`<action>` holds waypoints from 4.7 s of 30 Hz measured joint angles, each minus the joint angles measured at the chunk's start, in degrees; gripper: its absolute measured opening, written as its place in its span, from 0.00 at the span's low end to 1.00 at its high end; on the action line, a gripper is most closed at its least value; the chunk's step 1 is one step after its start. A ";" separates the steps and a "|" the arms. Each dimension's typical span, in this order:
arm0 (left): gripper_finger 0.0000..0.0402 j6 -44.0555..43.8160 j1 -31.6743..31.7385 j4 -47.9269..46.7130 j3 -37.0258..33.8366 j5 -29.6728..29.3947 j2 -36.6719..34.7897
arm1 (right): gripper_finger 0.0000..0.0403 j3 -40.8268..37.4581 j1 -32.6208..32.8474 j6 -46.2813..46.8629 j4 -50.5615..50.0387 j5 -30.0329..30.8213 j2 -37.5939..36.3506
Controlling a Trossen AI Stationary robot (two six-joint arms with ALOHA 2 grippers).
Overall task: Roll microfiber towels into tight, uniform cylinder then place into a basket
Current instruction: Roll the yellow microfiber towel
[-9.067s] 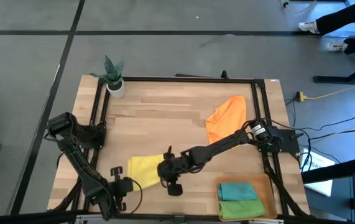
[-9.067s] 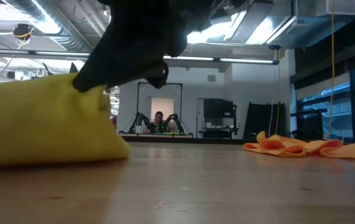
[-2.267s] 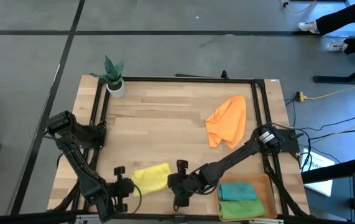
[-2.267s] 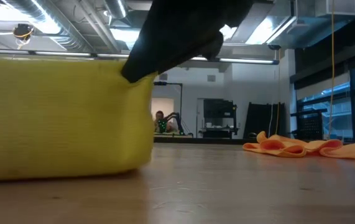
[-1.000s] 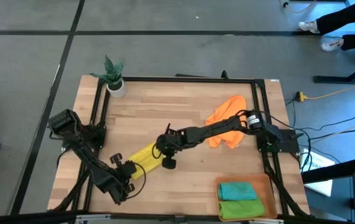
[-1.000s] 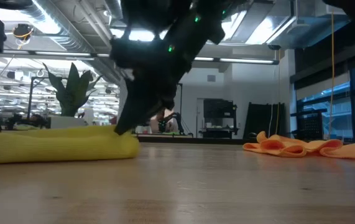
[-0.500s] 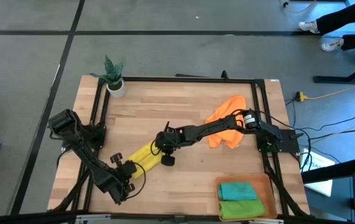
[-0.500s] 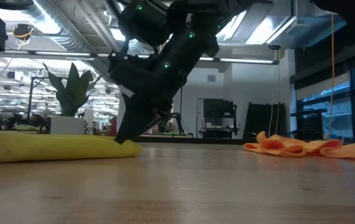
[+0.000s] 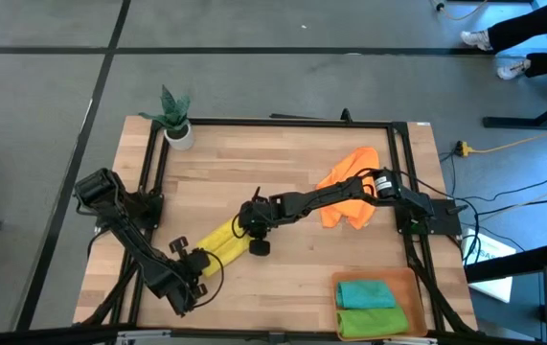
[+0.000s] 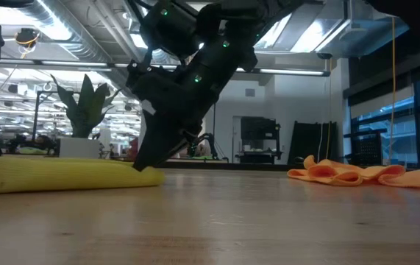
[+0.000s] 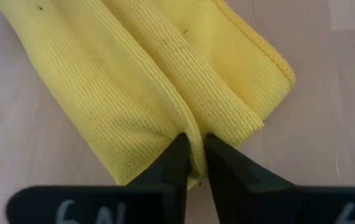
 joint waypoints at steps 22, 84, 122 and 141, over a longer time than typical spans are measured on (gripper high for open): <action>0.15 0.07 0.04 -0.11 0.00 -0.14 0.00 | 0.38 11.02 3.68 -10.37 -13.94 7.66 -0.68; 0.14 0.05 -0.80 -11.17 8.07 2.52 0.00 | 0.01 -9.95 7.76 -27.58 15.75 9.55 -0.82; 0.14 23.78 2.18 8.77 2.68 -16.25 -0.07 | 0.00 4.59 7.41 -1.20 -11.53 -17.65 -2.64; 0.14 32.89 5.90 29.96 -8.12 -5.84 -0.21 | 0.00 4.61 7.03 -0.10 -6.18 -15.54 -2.76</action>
